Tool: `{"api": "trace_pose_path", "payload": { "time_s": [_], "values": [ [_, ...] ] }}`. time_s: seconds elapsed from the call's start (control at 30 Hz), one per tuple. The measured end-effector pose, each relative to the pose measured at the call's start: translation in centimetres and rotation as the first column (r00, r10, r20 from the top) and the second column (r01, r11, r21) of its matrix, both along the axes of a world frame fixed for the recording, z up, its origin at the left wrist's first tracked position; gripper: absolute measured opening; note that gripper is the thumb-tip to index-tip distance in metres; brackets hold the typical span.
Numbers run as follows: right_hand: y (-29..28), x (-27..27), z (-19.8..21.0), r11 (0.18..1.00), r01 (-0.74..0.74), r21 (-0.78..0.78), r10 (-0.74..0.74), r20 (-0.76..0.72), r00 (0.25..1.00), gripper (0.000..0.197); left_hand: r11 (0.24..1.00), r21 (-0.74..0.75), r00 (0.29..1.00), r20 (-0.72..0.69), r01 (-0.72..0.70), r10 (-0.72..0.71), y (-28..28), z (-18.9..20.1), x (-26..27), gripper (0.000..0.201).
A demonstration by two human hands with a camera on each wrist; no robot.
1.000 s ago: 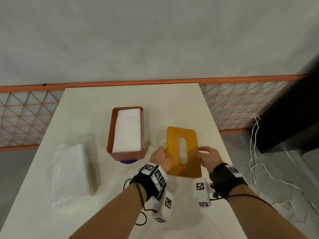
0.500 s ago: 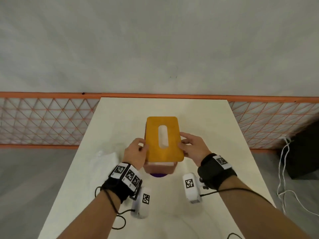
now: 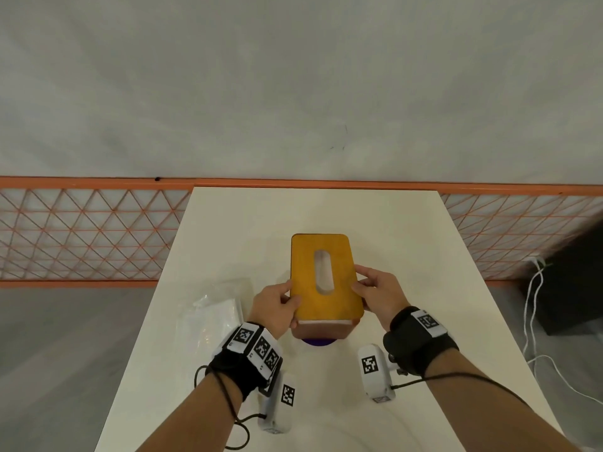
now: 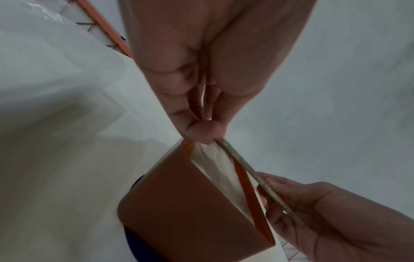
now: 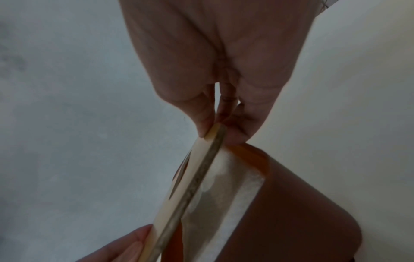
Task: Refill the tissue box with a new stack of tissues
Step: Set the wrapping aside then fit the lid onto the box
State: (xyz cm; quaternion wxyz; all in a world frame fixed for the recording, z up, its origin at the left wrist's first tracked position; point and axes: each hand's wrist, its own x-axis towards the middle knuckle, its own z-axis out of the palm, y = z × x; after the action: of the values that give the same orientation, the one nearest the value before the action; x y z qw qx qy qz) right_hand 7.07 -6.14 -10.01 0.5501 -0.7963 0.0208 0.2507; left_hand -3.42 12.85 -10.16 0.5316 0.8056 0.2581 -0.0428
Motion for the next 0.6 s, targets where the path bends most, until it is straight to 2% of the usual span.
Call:
{"api": "trace_pose_path", "payload": {
  "time_s": [0.3, 0.6],
  "values": [
    [0.75, 0.05, -0.78, 0.998, 0.026, -0.056, -0.025, 0.027, 0.999, 0.048, 0.999, 0.039, 0.999, 0.005, 0.035, -0.036, 0.50, -0.02, 0.28, 0.052],
    [0.77, 0.08, -0.45, 0.992, -0.009, -0.123, 0.008, -0.013, 1.000, 0.050, 0.992, 0.119, 0.999, -0.020, 0.042, -0.040, 0.59, 0.13, -0.04, 0.051]
  ]
}}
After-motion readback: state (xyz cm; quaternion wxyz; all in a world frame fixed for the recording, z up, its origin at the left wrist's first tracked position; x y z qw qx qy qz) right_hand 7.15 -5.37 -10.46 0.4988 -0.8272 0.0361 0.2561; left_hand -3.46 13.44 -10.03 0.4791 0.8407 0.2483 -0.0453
